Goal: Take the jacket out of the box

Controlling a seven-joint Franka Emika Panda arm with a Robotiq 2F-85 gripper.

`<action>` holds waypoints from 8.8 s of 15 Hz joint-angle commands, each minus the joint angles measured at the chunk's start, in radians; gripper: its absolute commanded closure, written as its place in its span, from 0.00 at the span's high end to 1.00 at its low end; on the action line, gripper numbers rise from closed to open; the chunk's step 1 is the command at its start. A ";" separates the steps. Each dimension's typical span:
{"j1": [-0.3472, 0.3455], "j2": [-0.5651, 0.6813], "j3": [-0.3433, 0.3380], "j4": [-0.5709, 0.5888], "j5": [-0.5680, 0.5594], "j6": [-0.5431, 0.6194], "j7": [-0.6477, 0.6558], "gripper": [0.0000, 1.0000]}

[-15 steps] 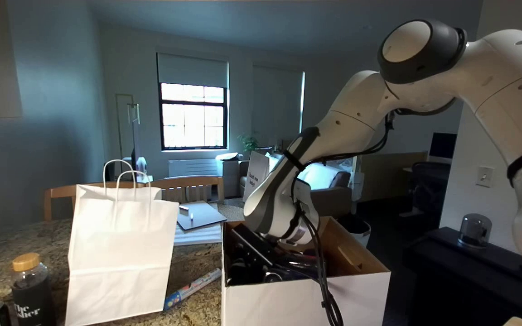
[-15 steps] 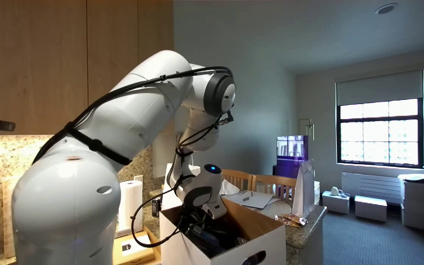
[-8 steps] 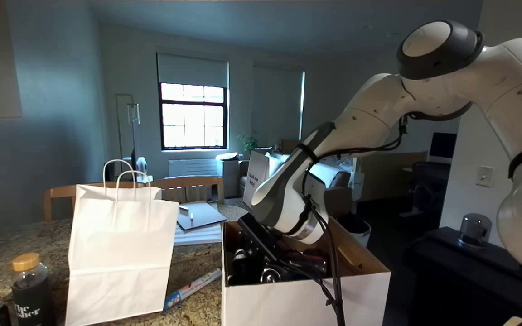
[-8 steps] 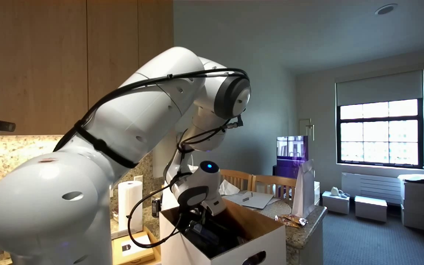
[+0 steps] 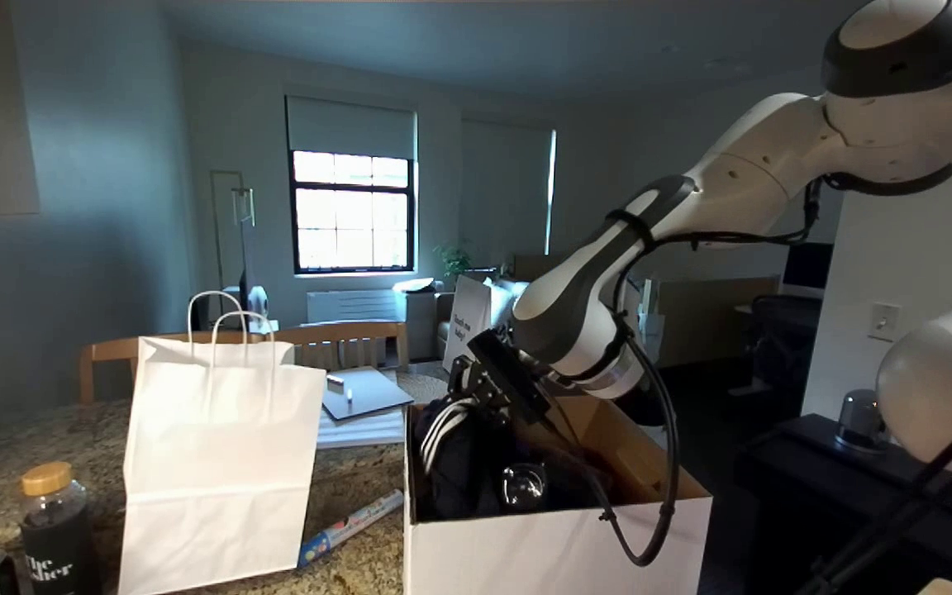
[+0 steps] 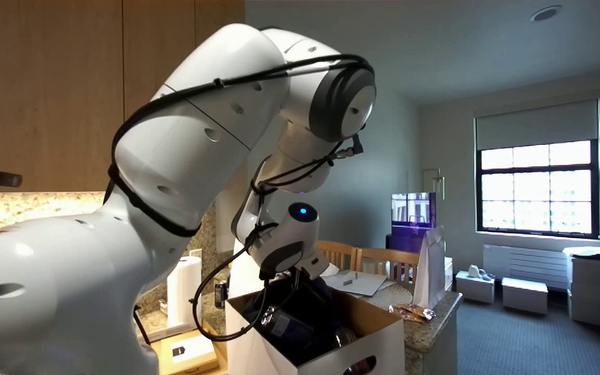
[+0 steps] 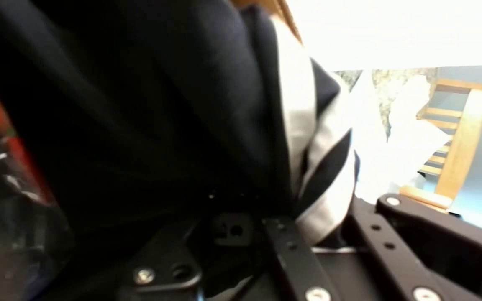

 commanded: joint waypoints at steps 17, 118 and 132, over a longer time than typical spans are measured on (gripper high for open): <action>-0.981 -0.468 1.272 -0.161 0.222 -0.003 -0.043 0.05; 0.958 -1.154 -0.866 0.318 -0.057 -1.236 -0.596 0.05; 1.110 -1.117 -0.857 0.451 -0.057 -1.169 -0.533 0.05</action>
